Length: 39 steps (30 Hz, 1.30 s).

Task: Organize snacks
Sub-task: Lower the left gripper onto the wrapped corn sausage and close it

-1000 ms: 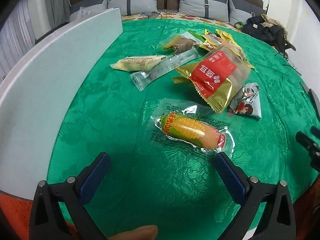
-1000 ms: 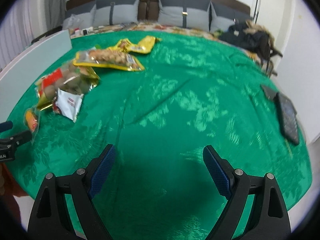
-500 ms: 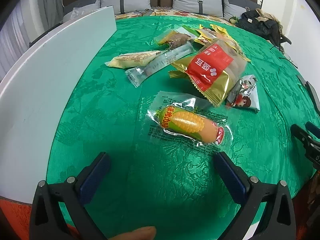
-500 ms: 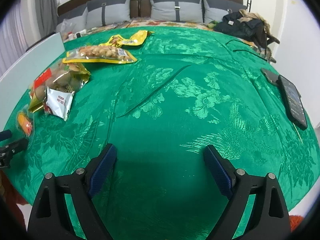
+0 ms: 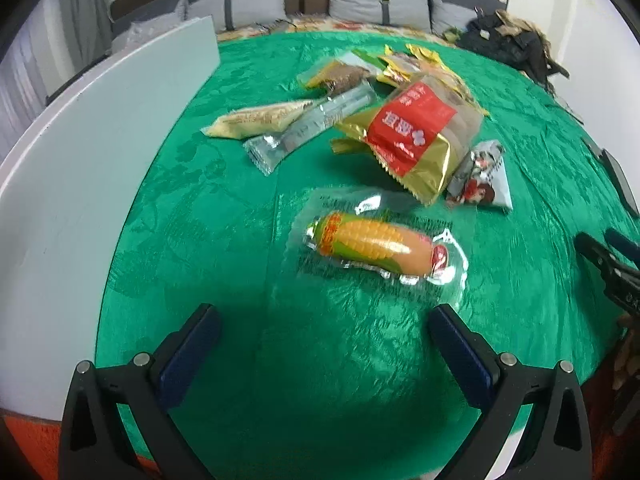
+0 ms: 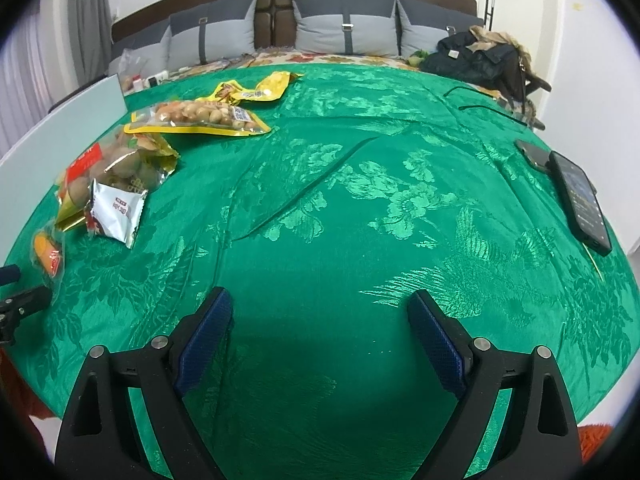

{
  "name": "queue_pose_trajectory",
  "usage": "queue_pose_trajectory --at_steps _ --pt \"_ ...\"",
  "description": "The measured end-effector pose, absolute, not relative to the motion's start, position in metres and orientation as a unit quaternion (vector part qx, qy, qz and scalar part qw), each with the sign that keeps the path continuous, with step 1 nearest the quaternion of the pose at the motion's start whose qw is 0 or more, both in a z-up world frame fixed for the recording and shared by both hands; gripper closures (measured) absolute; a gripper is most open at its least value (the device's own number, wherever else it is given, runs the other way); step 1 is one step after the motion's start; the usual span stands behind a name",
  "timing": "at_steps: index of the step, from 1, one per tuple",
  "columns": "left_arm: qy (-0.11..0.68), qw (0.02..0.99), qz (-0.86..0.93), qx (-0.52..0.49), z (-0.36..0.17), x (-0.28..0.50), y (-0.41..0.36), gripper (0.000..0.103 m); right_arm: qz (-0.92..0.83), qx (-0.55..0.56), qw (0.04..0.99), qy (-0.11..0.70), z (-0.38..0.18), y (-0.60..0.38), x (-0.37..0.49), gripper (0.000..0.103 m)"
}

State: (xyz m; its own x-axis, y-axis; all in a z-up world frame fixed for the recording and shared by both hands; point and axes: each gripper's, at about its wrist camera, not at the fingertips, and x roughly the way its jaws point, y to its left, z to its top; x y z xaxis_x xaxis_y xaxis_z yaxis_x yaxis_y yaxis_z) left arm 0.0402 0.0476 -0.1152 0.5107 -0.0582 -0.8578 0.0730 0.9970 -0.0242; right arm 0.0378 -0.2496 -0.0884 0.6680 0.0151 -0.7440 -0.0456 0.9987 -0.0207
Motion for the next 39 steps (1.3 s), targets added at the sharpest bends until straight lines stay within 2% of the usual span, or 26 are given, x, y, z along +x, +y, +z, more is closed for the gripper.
queue_pose_trajectory --at_steps 2,6,9,14,19,31,35,39 --pt "0.505 0.862 -0.039 -0.015 -0.112 0.041 0.058 0.0 0.016 -0.019 0.913 0.406 -0.088 -0.25 0.038 0.01" --pt "0.497 0.852 -0.074 -0.148 -0.104 0.04 0.093 0.0 0.015 -0.019 0.914 0.405 -0.088 -0.25 0.037 0.01" --pt "0.484 0.849 -0.082 -0.196 -0.1 0.043 0.1 0.0 0.016 -0.019 0.914 0.404 -0.089 -0.25 0.037 0.01" --pt "0.497 0.853 -0.094 -0.127 -0.091 0.069 0.058 0.0 0.017 -0.019 0.914 0.404 -0.088 -0.249 0.037 0.01" --pt "0.513 0.856 -0.066 -0.005 -0.094 0.087 0.011 0.0 0.017 -0.019 0.914 0.404 -0.088 -0.249 0.037 0.01" --pt "0.562 0.825 -0.014 -0.063 -0.104 0.053 0.107 0.002 0.021 -0.021 0.914 0.405 -0.089 -0.247 0.04 0.01" --pt "0.56 0.822 -0.021 -0.107 -0.099 0.051 0.11 0.002 0.021 -0.022 0.914 0.405 -0.089 -0.246 0.04 0.01" --pt "0.554 0.829 -0.047 -0.056 -0.093 0.071 0.086 0.002 0.021 -0.021 0.914 0.404 -0.089 -0.246 0.04 0.01"
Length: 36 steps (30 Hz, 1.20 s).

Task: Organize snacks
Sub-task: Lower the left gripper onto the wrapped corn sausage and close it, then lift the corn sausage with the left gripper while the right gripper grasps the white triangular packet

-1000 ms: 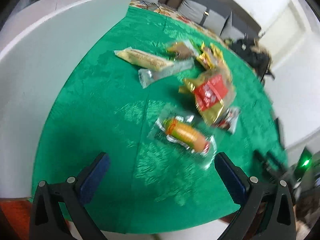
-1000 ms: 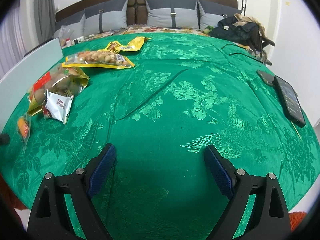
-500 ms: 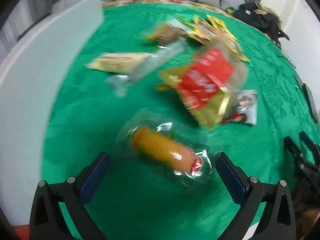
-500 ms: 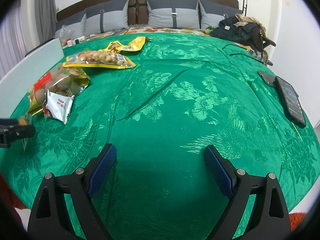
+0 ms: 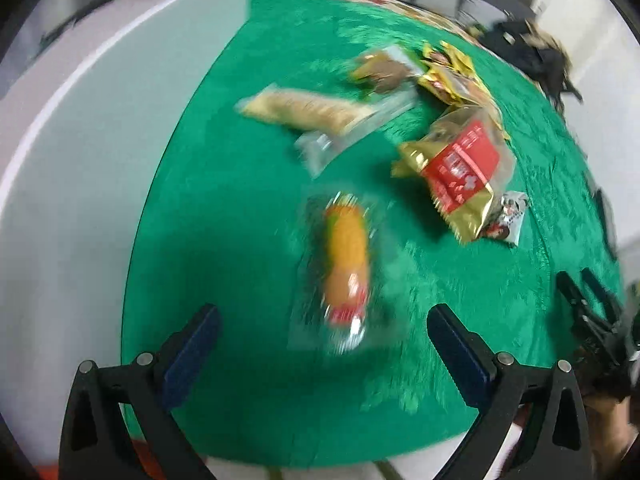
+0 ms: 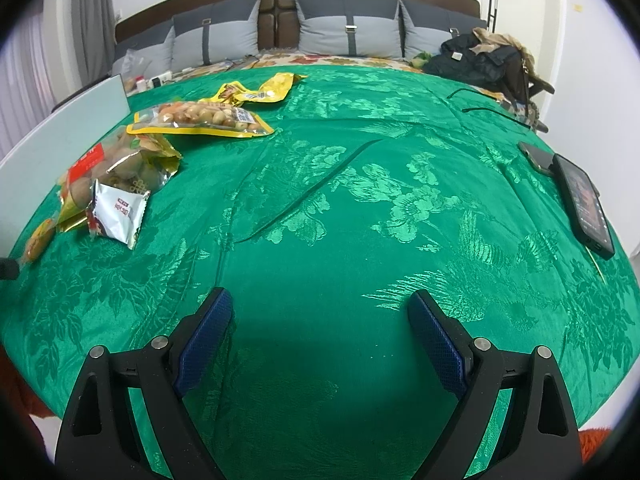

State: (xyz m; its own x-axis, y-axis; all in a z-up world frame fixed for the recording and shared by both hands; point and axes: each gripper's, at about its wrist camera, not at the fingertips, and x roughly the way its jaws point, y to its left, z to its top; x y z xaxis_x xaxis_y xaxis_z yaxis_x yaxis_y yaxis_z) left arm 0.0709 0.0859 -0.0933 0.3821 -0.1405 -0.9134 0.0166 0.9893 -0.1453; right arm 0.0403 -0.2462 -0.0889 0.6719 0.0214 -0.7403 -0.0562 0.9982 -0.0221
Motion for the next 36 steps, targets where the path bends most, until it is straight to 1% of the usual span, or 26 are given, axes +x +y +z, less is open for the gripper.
queue_pose_trajectory --at_steps 2,4,5,6,7,8,9,10,11,12,15,17,21,27,31,32,33,34,35,36 --pt "0.561 0.825 -0.048 -0.049 -0.096 0.085 0.081 0.002 0.021 -0.021 0.914 0.405 -0.089 -0.246 0.04 0.01" --pt "0.581 0.81 -0.05 -0.063 -0.105 0.094 0.088 0.002 0.021 -0.021 0.914 0.405 -0.089 -0.247 0.04 0.01" --pt "0.577 0.814 -0.046 -0.055 -0.102 0.097 0.087 0.002 0.021 -0.021 0.914 0.405 -0.089 -0.247 0.04 0.01" --pt "0.583 0.81 -0.041 -0.046 -0.104 0.099 0.086 0.004 0.021 -0.021 0.914 0.405 -0.089 -0.246 0.04 0.01" --pt "0.581 0.813 -0.037 -0.033 -0.104 0.098 0.084 0.01 0.021 -0.021 0.914 0.405 -0.089 -0.246 0.04 0.01" --pt "0.576 0.817 -0.031 -0.02 -0.102 0.096 0.084 0.026 0.021 -0.021 0.914 0.404 -0.089 -0.247 0.039 0.01" --pt "0.571 0.821 -0.026 -0.001 -0.101 0.093 0.082 0.049 0.021 -0.021 0.914 0.404 -0.089 -0.247 0.039 0.01" --pt "0.564 0.825 -0.028 0.01 -0.098 0.089 0.081 0.06 0.021 -0.022 0.914 0.404 -0.089 -0.247 0.039 0.01" --pt "0.565 0.824 -0.033 0.006 -0.097 0.088 0.083 0.064 0.021 -0.022 0.914 0.405 -0.089 -0.247 0.039 0.01" --pt "0.56 0.828 -0.037 -0.005 -0.093 0.085 0.087 0.079 0.021 -0.022 0.914 0.404 -0.089 -0.247 0.039 0.01" --pt "0.545 0.836 -0.043 -0.042 -0.081 0.078 0.1 0.081 0.024 -0.023 0.91 0.413 -0.088 -0.246 0.042 0.01" --pt "0.542 0.838 -0.045 -0.058 -0.079 0.075 0.107 0.081 0.048 -0.01 0.899 0.435 -0.082 -0.245 0.046 0.011" --pt "0.538 0.839 -0.056 -0.065 -0.084 0.07 0.11 0.081 0.142 0.023 0.899 0.414 -0.063 -0.221 0.04 0.012" --pt "0.526 0.844 -0.075 -0.078 -0.076 0.066 0.105 0.081 0.255 -0.023 0.868 0.426 -0.052 -0.143 0.066 0.014" --pt "0.528 0.841 -0.076 -0.093 -0.077 0.064 0.112 0.081 0.262 -0.047 0.851 0.452 -0.07 -0.11 0.101 0.016" --pt "0.527 0.841 -0.077 -0.096 -0.077 0.061 0.113 0.081 0.263 -0.048 0.849 0.456 -0.073 -0.106 0.106 0.017" --pt "0.526 0.841 -0.08 -0.097 -0.078 0.06 0.114 0.081 0.266 -0.051 0.846 0.459 -0.075 -0.104 0.109 0.024" --pt "0.524 0.842 -0.081 -0.098 -0.078 0.06 0.114 0.081 0.267 -0.058 0.842 0.465 -0.076 -0.103 0.11 0.05" --pt "0.523 0.842 -0.082 -0.099 -0.078 0.06 0.113 0.081 0.255 -0.074 0.84 0.473 -0.077 -0.102 0.11 0.066" --pt "0.522 0.843 -0.085 -0.103 -0.077 0.059 0.114 0.081 0.257 -0.069 0.84 0.473 -0.074 -0.104 0.109 0.067"
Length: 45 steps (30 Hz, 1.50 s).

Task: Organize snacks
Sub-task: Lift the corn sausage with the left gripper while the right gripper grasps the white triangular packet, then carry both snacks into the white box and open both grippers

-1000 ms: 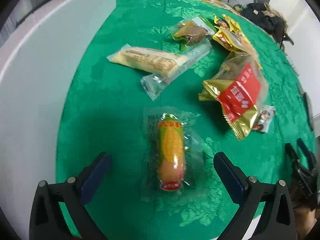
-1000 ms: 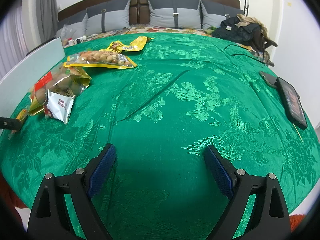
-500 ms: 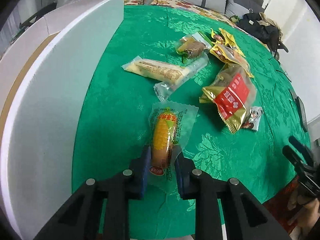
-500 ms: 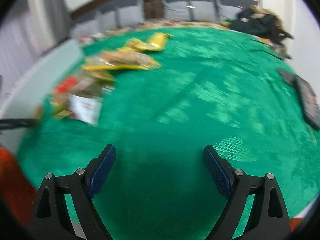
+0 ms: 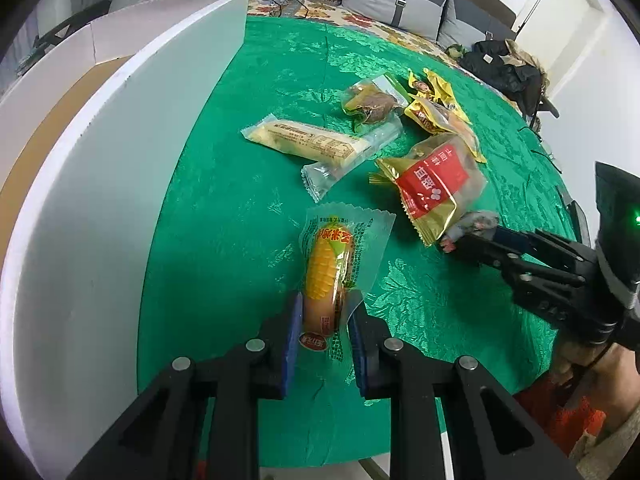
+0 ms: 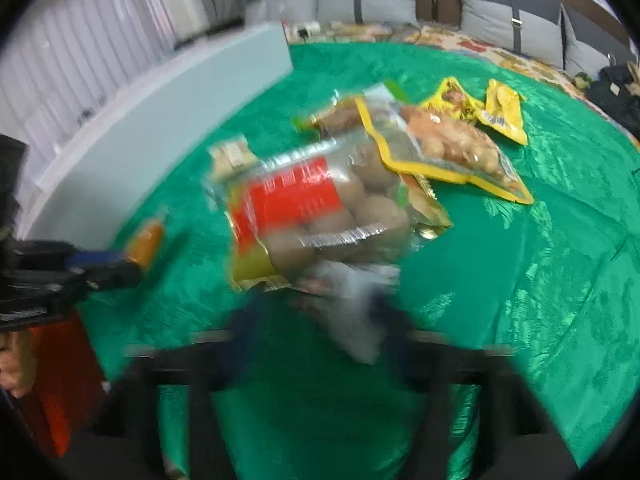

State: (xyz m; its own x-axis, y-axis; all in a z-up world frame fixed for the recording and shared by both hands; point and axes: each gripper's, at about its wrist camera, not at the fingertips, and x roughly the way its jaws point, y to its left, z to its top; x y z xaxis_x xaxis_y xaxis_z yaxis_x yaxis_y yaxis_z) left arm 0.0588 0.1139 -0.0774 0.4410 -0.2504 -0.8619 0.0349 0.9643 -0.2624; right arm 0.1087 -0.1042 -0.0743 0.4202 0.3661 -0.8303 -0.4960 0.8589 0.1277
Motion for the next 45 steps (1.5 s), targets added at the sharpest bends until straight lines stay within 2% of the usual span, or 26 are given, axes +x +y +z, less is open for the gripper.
queue_pose_trajectory --at_steps 9,16,18,20,25,29,31,32,33,34,35,40,44,45 --pt "0.506 0.84 -0.122 -0.156 -0.064 0.054 0.116 0.083 0.257 0.033 0.857 0.445 -0.034 -0.16 0.076 0.069" --pt "0.474 0.848 -0.144 -0.19 -0.03 0.047 0.123 0.083 0.264 0.044 0.862 0.431 -0.017 -0.155 0.073 0.069" --pt "0.46 0.85 -0.149 -0.208 -0.015 0.045 0.132 0.085 0.273 0.05 0.862 0.423 -0.007 -0.148 0.072 0.069" --pt "0.439 0.854 -0.153 -0.231 0.005 0.043 0.148 0.094 0.289 0.052 0.863 0.412 0.008 -0.136 0.072 0.069" --pt "0.394 0.868 -0.13 -0.273 0.041 0.041 0.201 0.094 0.355 0.051 0.859 0.366 0.06 -0.08 0.077 0.069" --pt "0.407 0.869 -0.12 -0.255 0.042 0.043 0.217 0.094 0.392 0.077 0.85 0.344 0.089 -0.045 0.088 0.069" --pt "0.426 0.865 -0.136 -0.227 0.038 0.041 0.206 0.091 0.396 0.076 0.852 0.334 0.096 -0.04 0.09 0.069" --pt "0.437 0.863 -0.147 -0.207 0.036 0.039 0.196 0.081 0.397 0.079 0.853 0.33 0.097 -0.042 0.089 0.069" --pt "0.451 0.859 -0.167 -0.175 0.032 0.036 0.179 0.063 0.397 0.081 0.853 0.329 0.097 -0.045 0.087 0.069" --pt "0.463 0.855 -0.183 -0.145 0.025 0.033 0.163 0.051 0.393 0.084 0.855 0.328 0.095 -0.054 0.084 0.069" --pt "0.473 0.851 -0.193 -0.121 0.02 0.031 0.15 0.034 0.389 0.085 0.857 0.328 0.093 -0.062 0.082 0.069" --pt "0.548 0.804 -0.232 0.019 -0.044 0.035 0.074 0.033 0.339 0.083 0.872 0.345 0.072 -0.114 0.065 0.069" --pt "0.579 0.78 -0.203 0.124 -0.093 0.043 0.043 0.034 0.302 0.106 0.874 0.365 0.053 -0.153 0.061 0.069" --pt "0.58 0.778 -0.196 0.142 -0.098 0.041 0.042 0.042 0.295 0.113 0.875 0.367 0.049 -0.161 0.058 0.069"
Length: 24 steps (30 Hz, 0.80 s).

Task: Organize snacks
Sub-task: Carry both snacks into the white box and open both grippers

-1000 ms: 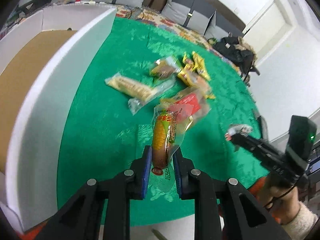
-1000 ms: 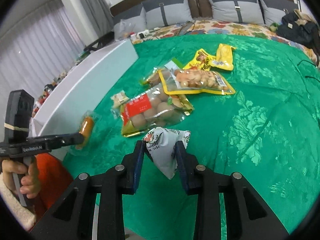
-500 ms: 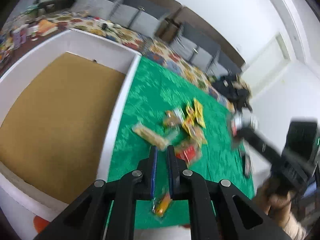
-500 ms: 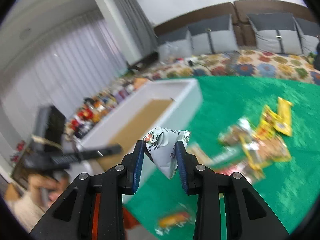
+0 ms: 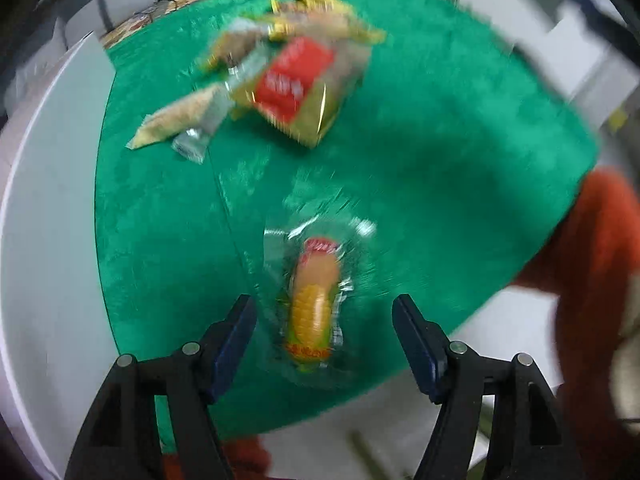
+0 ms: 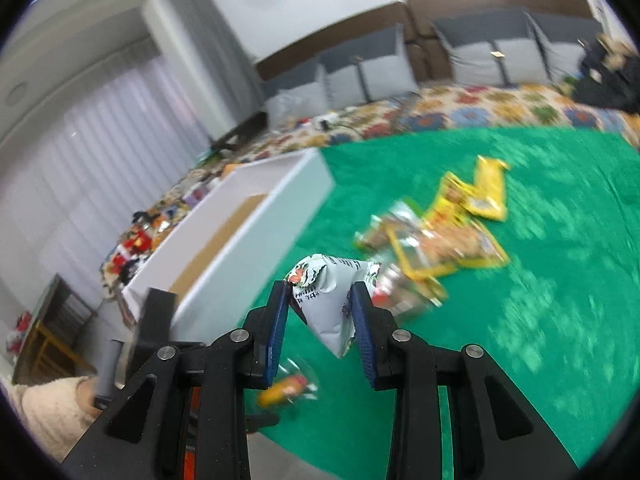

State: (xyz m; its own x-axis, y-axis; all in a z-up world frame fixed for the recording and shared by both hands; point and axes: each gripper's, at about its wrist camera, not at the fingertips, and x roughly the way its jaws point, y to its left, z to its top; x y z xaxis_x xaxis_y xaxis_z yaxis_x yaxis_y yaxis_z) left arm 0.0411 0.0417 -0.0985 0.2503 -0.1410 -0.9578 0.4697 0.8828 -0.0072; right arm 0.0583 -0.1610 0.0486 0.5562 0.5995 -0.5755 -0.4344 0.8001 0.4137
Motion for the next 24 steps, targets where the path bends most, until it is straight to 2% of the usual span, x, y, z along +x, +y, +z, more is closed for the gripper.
queue_pose_trajectory --at_steps 1,2,3,9,15,20,24 --pt "0.578 0.778 -0.193 0.151 -0.102 0.04 0.041 0.048 0.293 0.116 0.875 0.367 0.047 -0.164 0.057 0.069" --pt "0.571 0.784 -0.198 0.141 -0.098 0.038 0.043 0.067 0.29 0.121 0.876 0.367 0.045 -0.169 0.055 0.069" --pt "0.565 0.79 -0.186 0.146 -0.095 0.038 0.045 0.078 0.288 0.122 0.876 0.367 0.043 -0.172 0.053 0.069" --pt "0.556 0.815 -0.157 0.053 -0.073 0.046 0.078 0.08 0.292 0.125 0.874 0.367 0.039 -0.167 0.054 0.069" --pt "0.485 0.854 -0.165 -0.093 0.009 0.033 0.132 0.079 0.319 0.099 0.868 0.368 0.047 -0.134 0.053 0.069" --pt "0.438 0.887 -0.078 -0.125 0.058 0.025 0.221 0.079 0.403 0.067 0.845 0.345 0.084 -0.048 0.059 0.069" --pt "0.437 0.887 0.011 -0.147 0.057 0.014 0.289 0.078 0.469 0.06 0.807 0.355 0.101 0.037 0.068 0.069"
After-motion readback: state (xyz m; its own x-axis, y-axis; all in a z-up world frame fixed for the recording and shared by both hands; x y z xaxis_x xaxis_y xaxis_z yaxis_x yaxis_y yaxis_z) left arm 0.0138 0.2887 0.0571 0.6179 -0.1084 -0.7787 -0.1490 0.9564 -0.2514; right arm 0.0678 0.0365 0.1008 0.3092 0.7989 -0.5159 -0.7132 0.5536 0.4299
